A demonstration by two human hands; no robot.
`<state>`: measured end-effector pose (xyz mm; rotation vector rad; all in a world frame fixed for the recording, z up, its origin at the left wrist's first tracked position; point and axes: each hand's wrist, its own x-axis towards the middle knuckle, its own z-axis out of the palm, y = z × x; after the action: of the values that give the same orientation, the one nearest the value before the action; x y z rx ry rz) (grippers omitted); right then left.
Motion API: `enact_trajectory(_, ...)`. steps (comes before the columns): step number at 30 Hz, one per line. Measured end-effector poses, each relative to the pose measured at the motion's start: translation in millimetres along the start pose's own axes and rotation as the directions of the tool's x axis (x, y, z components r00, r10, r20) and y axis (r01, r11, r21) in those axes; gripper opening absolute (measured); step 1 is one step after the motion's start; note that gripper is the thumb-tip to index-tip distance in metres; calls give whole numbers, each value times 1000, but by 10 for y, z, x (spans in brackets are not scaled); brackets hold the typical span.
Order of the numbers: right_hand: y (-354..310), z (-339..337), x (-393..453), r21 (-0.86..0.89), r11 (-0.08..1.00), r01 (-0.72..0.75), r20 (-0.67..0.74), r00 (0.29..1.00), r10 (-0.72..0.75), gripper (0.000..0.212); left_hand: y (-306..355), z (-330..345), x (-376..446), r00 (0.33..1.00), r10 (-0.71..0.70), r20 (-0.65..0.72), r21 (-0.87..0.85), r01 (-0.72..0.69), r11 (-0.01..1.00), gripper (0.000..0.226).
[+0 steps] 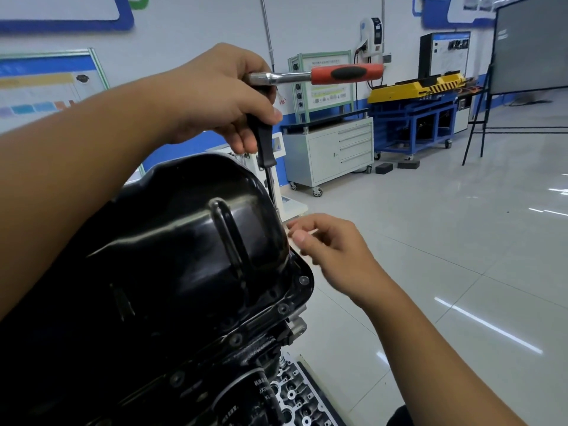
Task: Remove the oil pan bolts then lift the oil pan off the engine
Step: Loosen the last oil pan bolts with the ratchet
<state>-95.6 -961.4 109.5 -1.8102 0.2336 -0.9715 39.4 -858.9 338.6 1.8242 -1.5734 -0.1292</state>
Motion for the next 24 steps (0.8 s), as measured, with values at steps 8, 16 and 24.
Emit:
enact_trajectory(8, -373, 12, 21, 784, 576, -231, -30, 913, 407, 24, 48, -20, -46, 999, 42, 26, -51, -41, 998, 8)
enact_trajectory(16, -817, 39, -116, 902, 289, -322, 93, 796, 598, 54, 153, -24, -99, 995, 100, 28, -39, -99, 994, 9)
enact_trajectory(24, -1253, 70, -330, 920, 331, -209, -23, 816, 577, 38, 438, 192, -244, 966, 232, -115, -69, -241, 968, 17)
